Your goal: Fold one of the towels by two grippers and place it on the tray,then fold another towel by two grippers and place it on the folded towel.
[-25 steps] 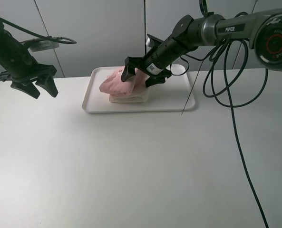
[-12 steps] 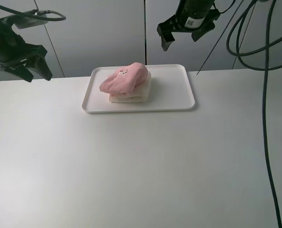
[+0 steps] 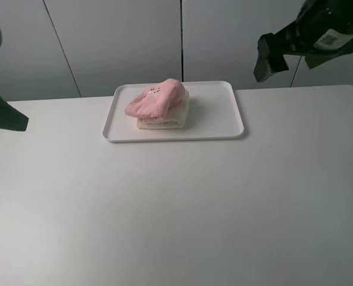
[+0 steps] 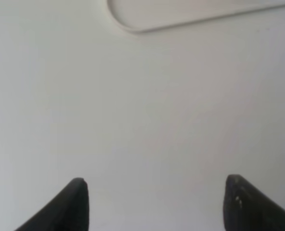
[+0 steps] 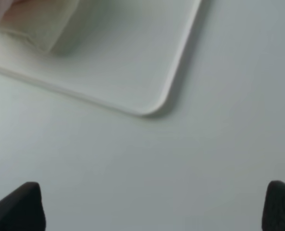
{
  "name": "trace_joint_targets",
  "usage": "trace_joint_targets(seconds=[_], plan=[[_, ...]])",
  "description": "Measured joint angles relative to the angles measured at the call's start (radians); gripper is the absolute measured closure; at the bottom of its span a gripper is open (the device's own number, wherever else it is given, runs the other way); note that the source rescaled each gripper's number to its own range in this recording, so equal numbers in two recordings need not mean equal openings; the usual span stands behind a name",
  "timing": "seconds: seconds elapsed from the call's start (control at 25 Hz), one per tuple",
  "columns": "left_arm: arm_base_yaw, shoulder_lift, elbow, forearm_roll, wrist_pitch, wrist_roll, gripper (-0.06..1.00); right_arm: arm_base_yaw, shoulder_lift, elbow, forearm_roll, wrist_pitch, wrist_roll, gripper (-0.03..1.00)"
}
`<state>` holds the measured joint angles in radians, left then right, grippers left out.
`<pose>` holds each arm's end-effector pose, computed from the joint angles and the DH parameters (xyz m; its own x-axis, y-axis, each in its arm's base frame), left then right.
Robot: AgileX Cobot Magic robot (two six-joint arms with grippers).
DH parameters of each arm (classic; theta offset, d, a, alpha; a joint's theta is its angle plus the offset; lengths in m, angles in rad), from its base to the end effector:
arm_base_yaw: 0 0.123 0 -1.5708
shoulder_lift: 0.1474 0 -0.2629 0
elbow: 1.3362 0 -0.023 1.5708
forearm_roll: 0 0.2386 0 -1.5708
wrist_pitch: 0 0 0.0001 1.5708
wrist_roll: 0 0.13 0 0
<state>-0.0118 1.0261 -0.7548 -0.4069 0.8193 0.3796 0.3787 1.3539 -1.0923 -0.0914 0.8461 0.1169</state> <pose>0.2078 -0.0401 0.2423 -0.7995 0.0988 -0.5924 0.2526 0.9502 -0.1825 0.2715 0.0985 0.2561 -0.8086 -0.2614 -0.5271 -0.2906 0.9564 -0.0286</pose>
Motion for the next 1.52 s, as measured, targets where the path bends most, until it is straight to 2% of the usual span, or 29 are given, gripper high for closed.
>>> trace_joint_targets(seconds=[0.16, 0.36, 0.56, 0.68, 1.04, 1.36, 1.52], plan=[[0.0, -0.272, 0.042, 0.065, 0.051, -0.059, 0.12, 0.0, -0.279, 0.187, 0.016, 0.011, 0.013, -0.01], [0.0, -0.532, 0.046, 0.176, 0.158, -0.148, 0.03, 0.0, -0.604, 0.308, 0.031, 0.059, 0.023, -0.01], [0.0, -0.649, 0.046, 0.237, 0.32, -0.221, -0.01, 0.0, -0.831, 0.377, 0.031, 0.145, 0.025, -0.01], [0.0, -0.691, 0.062, 0.243, 0.374, -0.242, -0.01, 0.0, -0.932, 0.394, 0.031, 0.192, 0.025, -0.01], [0.0, -0.874, 0.166, 0.251, 0.397, -0.273, -0.02, 0.0, -1.182, 0.399, 0.004, 0.297, 0.002, -0.01], [0.0, -1.021, 0.203, 0.259, 0.348, -0.267, -0.02, 0.0, -1.351, 0.484, 0.006, 0.31, -0.047, -0.01], [0.0, -1.026, 0.203, 0.273, 0.34, -0.267, -0.02, 0.0, -1.352, 0.555, 0.066, 0.3, -0.103, -0.01]])
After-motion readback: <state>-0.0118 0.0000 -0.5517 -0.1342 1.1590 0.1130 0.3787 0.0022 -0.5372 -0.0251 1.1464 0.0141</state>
